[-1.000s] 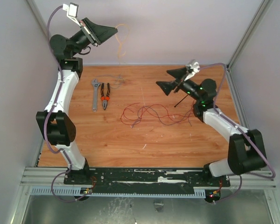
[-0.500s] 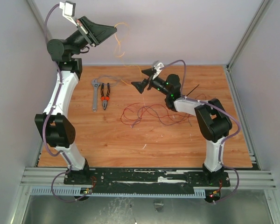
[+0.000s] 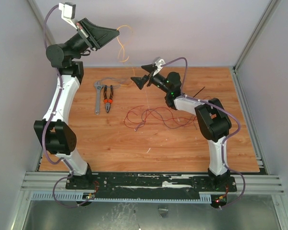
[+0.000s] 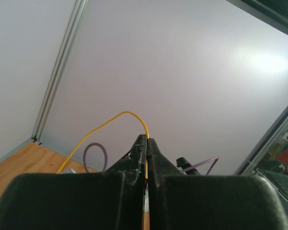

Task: Zip-tie the wires
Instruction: Place the cable at the center of the board.

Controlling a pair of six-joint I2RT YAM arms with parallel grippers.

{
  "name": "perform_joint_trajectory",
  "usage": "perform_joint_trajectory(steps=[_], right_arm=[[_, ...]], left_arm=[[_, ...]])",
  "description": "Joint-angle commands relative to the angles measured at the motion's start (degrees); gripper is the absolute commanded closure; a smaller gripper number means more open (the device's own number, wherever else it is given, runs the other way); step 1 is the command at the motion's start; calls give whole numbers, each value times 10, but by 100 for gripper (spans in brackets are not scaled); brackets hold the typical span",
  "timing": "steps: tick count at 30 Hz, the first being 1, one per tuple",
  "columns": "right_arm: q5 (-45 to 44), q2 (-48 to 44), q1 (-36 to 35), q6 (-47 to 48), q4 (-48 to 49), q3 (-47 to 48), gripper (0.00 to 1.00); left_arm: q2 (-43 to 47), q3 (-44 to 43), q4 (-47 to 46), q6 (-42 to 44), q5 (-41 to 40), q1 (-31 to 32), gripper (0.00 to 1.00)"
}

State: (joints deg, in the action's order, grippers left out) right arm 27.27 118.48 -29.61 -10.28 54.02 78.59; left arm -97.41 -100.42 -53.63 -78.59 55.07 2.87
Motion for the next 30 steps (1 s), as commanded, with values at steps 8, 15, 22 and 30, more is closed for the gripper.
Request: perform_joint_trajectory(steps=[8,15,22,30], right_arm=[[5,25,-4,-19,8,36,22],[17,16,-1,-33,6,29,56],[-27,-49,2,2,-5,-30,91],[-64,-186,104,10,-145,-129,100]], left_arm=[[27,17,-43,-18,7,5,100],[32,30,-49,-17,9,5,100],[43,65,-54,-8,15,3,100],[75,161,-55,-5,49,-8,100]])
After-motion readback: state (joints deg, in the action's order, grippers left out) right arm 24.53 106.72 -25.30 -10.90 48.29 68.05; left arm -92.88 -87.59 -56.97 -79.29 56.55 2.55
